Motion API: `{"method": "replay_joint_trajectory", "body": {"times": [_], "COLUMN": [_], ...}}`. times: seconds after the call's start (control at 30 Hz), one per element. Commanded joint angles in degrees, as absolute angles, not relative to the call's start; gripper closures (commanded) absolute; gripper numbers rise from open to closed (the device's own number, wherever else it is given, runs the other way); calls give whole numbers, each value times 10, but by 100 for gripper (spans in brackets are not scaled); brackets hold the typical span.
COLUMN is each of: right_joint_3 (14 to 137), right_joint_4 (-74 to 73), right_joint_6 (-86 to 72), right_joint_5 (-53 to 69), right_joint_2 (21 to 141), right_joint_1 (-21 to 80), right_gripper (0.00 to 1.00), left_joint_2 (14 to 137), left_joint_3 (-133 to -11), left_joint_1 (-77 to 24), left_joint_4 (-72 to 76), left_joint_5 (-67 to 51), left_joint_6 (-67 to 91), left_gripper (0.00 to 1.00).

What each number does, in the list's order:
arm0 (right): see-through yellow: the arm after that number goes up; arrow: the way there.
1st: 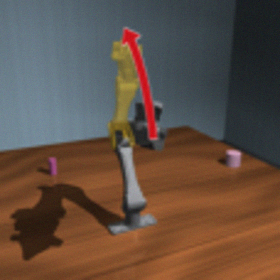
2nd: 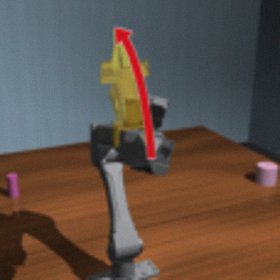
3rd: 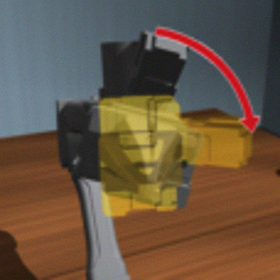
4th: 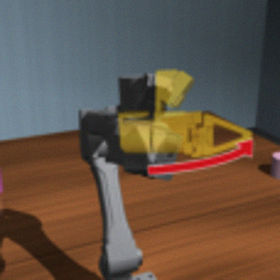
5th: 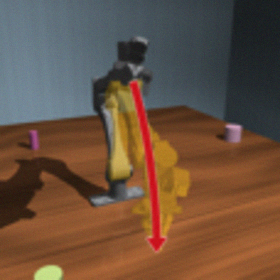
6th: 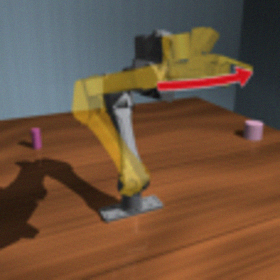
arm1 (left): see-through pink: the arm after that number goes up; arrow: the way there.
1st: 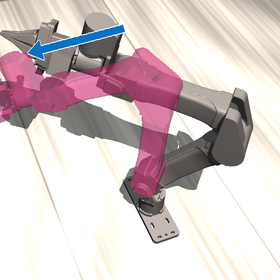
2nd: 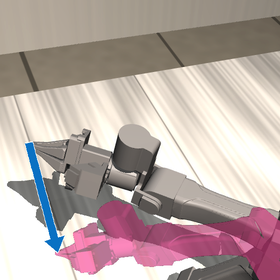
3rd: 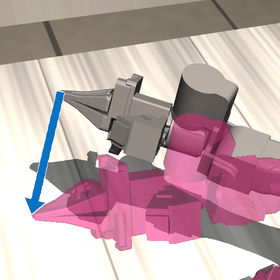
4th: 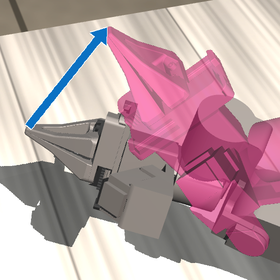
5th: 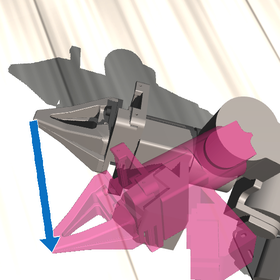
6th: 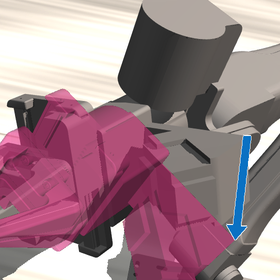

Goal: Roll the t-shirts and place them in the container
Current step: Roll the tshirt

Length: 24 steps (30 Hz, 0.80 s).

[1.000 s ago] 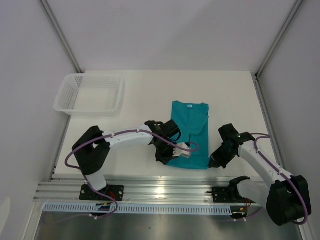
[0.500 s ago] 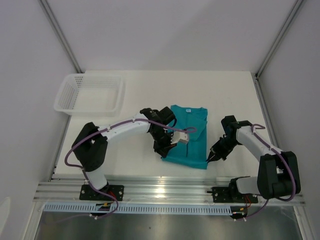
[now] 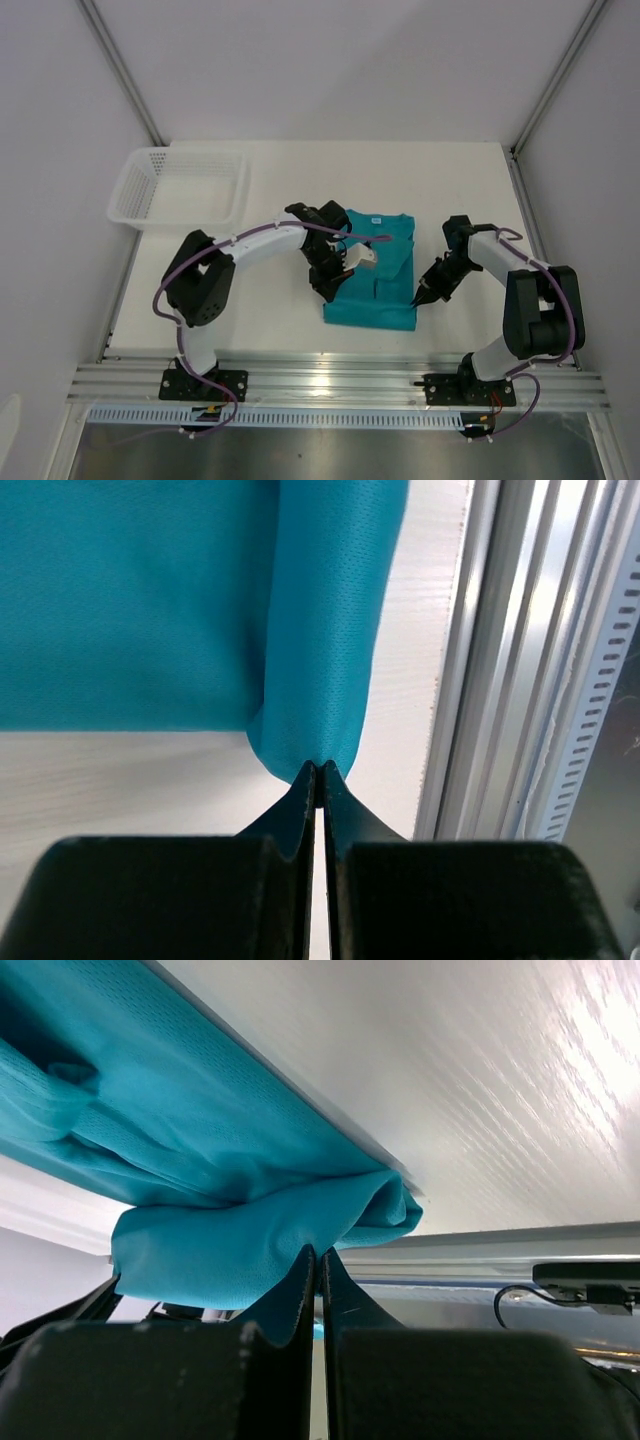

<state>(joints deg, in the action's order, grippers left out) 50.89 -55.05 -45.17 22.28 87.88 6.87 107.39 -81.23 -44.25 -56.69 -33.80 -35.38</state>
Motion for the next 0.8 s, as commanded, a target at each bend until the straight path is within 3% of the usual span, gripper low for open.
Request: {"method": "replay_joint_trajectory", "body": {"times": [0.0, 0.13, 0.27, 0.47, 0.77], "right_joint_3": [530, 533, 528, 552, 575], "right_joint_4": [-532, -515, -490, -478, -483], "right_joint_6": [-439, -448, -461, -449, -435], "right_joint_5": [235, 238, 236, 181, 88], "right_joint_2": [893, 898, 903, 893, 802], "right_joint_1": [60, 58, 59, 60, 111], "right_gripper": [100, 96, 82, 68, 66], "left_joint_2": [1090, 1104, 1122, 1147, 1158], "left_joint_3": [-843, -853, -859, -874, -867], "left_joint_1": [-426, -419, -419, -419, -412], "left_joint_4": [-556, -541, -526, -517, -515], "left_joint_5": [-344, -330, -319, -312, -287], "left_joint_6": [-329, -314, -308, -301, -289], "left_gripper": [99, 99, 99, 99, 99]}}
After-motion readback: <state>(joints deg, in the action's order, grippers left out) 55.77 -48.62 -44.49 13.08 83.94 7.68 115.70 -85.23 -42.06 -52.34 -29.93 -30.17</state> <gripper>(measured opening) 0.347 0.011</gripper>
